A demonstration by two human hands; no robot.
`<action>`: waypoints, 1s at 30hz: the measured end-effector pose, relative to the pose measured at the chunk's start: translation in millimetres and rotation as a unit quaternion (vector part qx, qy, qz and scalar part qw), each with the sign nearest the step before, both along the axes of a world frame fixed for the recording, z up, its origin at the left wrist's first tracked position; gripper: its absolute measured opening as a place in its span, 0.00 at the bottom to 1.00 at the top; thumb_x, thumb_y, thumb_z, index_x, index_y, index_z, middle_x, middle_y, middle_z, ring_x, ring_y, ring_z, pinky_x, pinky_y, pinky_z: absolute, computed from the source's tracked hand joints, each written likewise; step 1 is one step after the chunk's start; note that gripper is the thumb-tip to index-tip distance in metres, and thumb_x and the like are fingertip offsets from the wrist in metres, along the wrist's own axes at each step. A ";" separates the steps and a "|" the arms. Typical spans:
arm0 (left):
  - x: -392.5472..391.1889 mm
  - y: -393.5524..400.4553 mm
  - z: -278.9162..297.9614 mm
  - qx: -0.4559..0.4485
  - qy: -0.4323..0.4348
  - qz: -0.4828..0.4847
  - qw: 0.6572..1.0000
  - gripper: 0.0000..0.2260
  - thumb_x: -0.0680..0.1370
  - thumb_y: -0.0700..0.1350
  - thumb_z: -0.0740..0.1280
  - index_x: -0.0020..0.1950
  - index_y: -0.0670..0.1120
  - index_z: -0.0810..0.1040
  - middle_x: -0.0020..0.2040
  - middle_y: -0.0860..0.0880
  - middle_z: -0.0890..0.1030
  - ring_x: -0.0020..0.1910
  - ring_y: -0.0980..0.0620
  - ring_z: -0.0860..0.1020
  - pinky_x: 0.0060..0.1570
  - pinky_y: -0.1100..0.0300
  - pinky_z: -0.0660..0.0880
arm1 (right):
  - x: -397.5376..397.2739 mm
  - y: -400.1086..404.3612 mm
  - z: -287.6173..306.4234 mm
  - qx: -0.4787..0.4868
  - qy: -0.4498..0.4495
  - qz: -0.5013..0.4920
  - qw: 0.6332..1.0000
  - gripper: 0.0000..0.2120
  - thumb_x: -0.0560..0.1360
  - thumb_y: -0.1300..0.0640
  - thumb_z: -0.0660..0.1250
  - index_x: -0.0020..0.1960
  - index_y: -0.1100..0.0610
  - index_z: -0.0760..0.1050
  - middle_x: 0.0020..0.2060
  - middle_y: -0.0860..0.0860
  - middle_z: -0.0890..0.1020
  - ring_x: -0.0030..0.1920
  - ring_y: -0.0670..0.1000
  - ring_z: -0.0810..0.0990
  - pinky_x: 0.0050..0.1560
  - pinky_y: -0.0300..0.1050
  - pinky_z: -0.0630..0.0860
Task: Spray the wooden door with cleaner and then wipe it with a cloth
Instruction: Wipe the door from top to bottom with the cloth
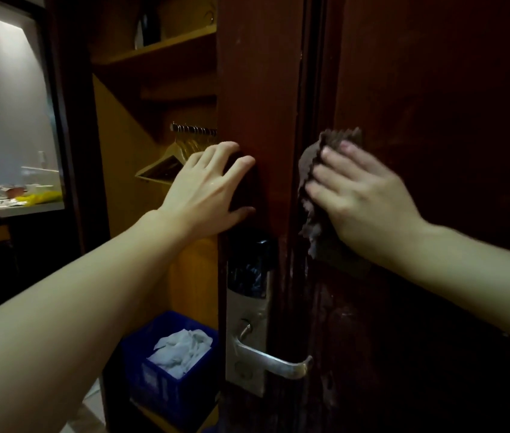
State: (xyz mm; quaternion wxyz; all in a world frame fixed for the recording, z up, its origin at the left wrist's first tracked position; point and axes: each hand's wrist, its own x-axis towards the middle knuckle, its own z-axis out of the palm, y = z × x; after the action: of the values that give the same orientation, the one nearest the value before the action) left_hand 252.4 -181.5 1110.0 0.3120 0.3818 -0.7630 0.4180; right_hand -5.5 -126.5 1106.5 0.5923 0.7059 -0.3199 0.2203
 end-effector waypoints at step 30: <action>54.2 -56.0 -25.0 0.005 -0.135 -0.098 0.986 0.41 0.75 0.56 0.66 0.80 0.46 0.46 0.80 0.43 0.45 0.79 0.45 0.45 0.74 0.45 0.55 | 99.2 -10.0 -73.8 0.166 -0.081 -0.045 0.982 0.21 0.78 0.63 0.51 0.65 0.67 0.75 0.64 0.64 0.77 0.67 0.63 0.74 0.71 0.58 0.65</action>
State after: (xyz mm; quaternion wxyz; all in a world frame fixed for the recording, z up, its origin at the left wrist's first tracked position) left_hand 306.6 -237.6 1085.0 0.2439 0.2463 -0.8339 0.4295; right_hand 93.7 -136.4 1032.7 0.4479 0.7592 -0.4307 0.1939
